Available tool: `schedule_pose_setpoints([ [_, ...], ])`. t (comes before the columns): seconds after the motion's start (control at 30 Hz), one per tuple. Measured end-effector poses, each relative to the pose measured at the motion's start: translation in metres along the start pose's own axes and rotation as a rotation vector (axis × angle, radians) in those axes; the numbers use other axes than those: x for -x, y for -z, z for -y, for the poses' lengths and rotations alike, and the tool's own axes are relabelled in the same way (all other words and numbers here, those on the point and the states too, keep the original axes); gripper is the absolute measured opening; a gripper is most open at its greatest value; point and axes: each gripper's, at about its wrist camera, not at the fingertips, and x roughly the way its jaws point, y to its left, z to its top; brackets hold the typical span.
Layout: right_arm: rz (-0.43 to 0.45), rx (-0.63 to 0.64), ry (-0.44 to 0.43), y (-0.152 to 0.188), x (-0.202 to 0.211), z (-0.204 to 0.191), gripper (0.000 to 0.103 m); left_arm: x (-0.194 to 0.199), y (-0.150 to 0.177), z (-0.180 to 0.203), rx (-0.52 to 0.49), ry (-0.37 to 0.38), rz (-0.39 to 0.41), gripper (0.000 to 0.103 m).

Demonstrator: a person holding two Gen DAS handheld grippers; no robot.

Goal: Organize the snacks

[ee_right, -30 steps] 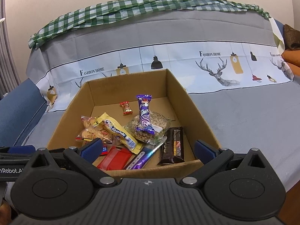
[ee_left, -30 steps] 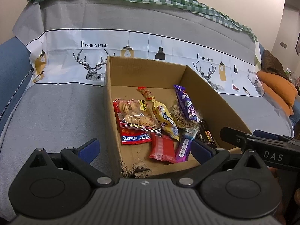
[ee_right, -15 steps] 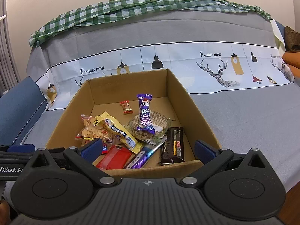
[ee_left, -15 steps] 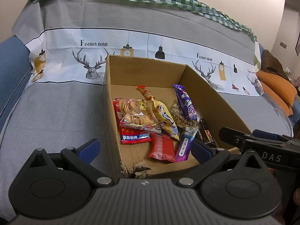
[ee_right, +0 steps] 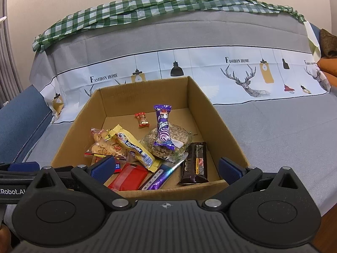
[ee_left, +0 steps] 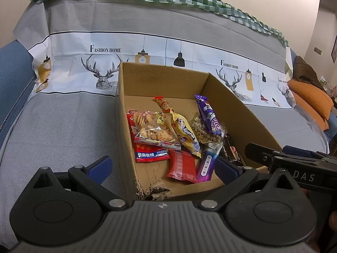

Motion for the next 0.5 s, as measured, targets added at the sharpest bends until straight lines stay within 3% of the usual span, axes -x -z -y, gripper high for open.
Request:
schedule_pose_setpoints([
  [0.5, 0.0, 0.006, 0.004, 0.0019, -0.002, -0.0013, 0.102, 0.0012, -0.0004, -0.0005, -0.011, 0.011, 0.009, 0.103],
])
